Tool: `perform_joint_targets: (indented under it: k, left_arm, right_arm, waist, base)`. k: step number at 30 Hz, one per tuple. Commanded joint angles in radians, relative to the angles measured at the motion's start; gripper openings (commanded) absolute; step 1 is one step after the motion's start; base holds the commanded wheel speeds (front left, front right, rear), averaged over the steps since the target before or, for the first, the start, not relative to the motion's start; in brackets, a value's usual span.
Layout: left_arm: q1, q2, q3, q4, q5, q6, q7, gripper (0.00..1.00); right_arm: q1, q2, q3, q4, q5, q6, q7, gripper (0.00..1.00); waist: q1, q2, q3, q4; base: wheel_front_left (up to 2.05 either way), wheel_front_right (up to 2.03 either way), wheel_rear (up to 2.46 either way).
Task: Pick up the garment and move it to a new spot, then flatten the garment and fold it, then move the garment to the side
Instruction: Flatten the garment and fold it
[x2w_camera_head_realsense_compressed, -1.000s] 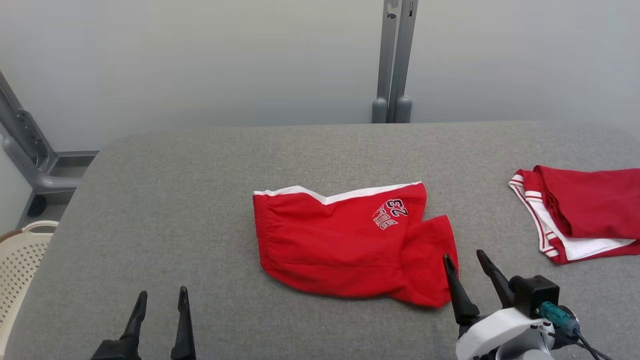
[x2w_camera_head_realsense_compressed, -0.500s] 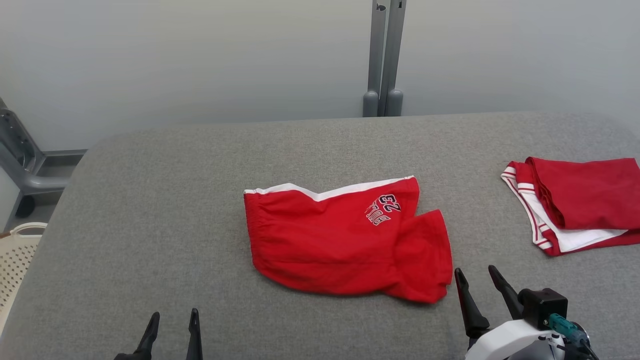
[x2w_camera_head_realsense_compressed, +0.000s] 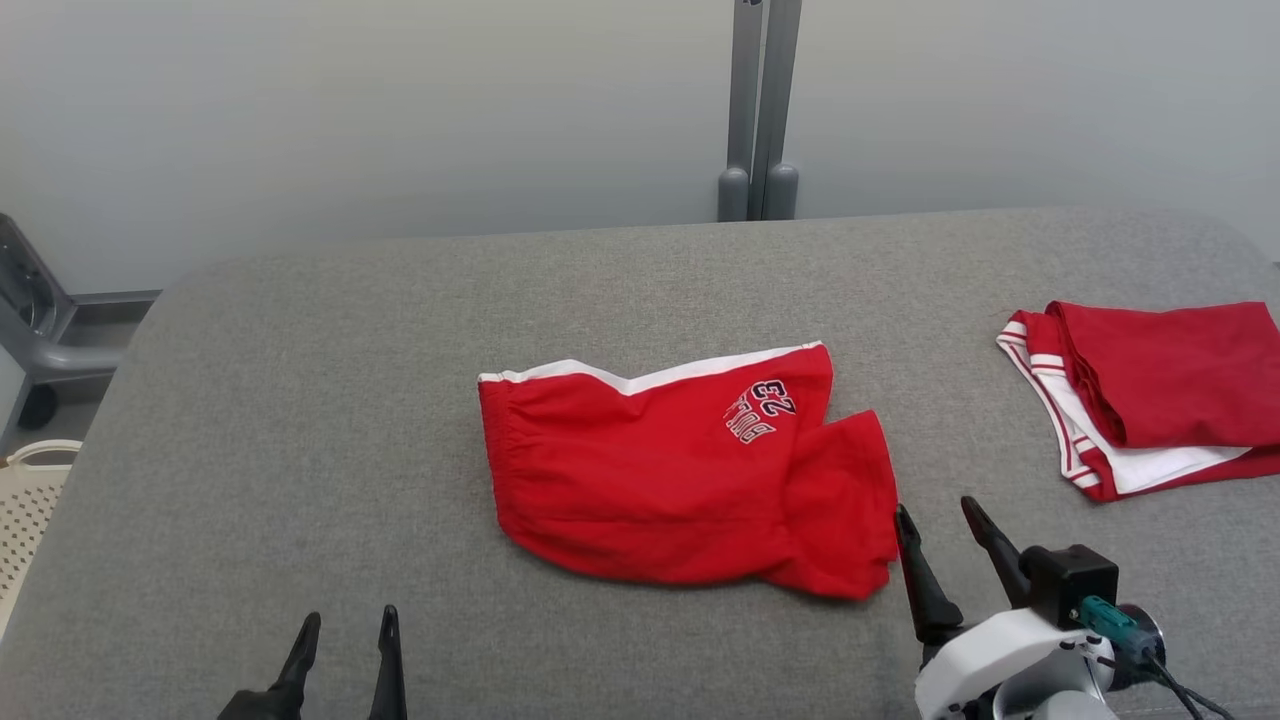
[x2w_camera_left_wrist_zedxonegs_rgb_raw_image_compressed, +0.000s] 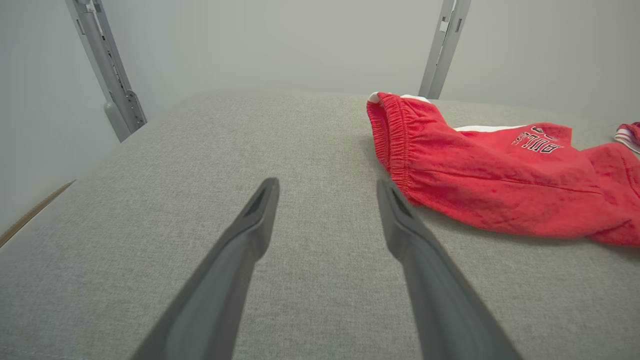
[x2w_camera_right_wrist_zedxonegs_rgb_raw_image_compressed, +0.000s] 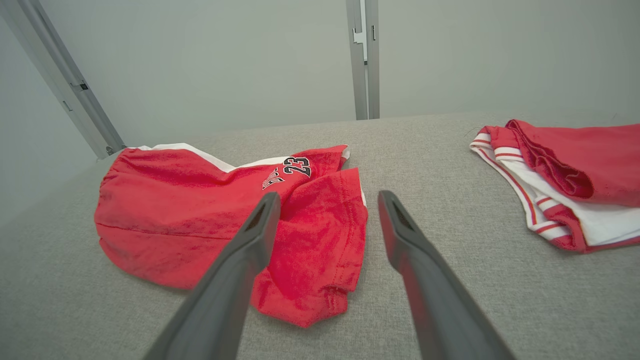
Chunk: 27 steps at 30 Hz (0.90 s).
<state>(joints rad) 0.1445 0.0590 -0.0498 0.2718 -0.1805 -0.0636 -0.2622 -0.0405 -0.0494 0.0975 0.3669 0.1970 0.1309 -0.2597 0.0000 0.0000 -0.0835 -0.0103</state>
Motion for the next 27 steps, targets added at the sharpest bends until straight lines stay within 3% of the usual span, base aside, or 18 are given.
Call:
perform_joint_targets:
  k: [1,7,8,15,20,27]
  left_arm:
    - [-0.027,0.000,0.005,0.010,0.003,-0.005,-0.003,1.00]
    - [-0.191,0.017,-0.013,0.066,-0.034,-0.027,0.109,1.00]
    - [-0.260,0.014,-0.019,0.079,-0.059,-0.034,0.178,1.00]
    - [-0.525,0.009,-0.054,0.158,-0.102,-0.036,0.452,1.00]
    - [-0.674,0.006,-0.066,0.219,-0.112,-0.011,0.561,1.00]
    - [-0.856,-0.004,-0.092,0.333,-0.149,0.066,0.722,1.00]
  right_arm:
    - [-0.023,-0.002,0.008,-0.004,-0.011,-0.001,0.006,1.00]
    - [-0.141,-0.023,0.066,-0.015,0.014,-0.001,0.155,1.00]
    - [-0.191,-0.043,0.094,-0.006,0.044,-0.001,0.252,1.00]
    - [-0.415,-0.159,0.195,-0.008,0.184,-0.001,0.617,1.00]
    - [-0.538,-0.203,0.210,0.001,0.243,-0.001,0.764,1.00]
    - [-0.703,-0.228,0.209,0.109,0.251,-0.001,0.936,1.00]
  waist:
    - [0.0000,0.0000,0.005,0.001]
    - [0.0000,0.0000,0.043,0.007]
    - [0.0000,0.0000,0.058,0.010]
    - [0.0000,0.0000,0.152,0.009]
    - [0.0000,0.0000,0.222,0.016]
    - [0.0000,0.0000,0.303,0.019]
  base:
    - [0.00,0.00,0.00]
    - [0.00,0.00,0.00]
    - [0.00,0.00,0.00]
    - [0.00,0.00,0.00]
    - [0.00,0.00,0.00]
    - [0.00,0.00,0.00]
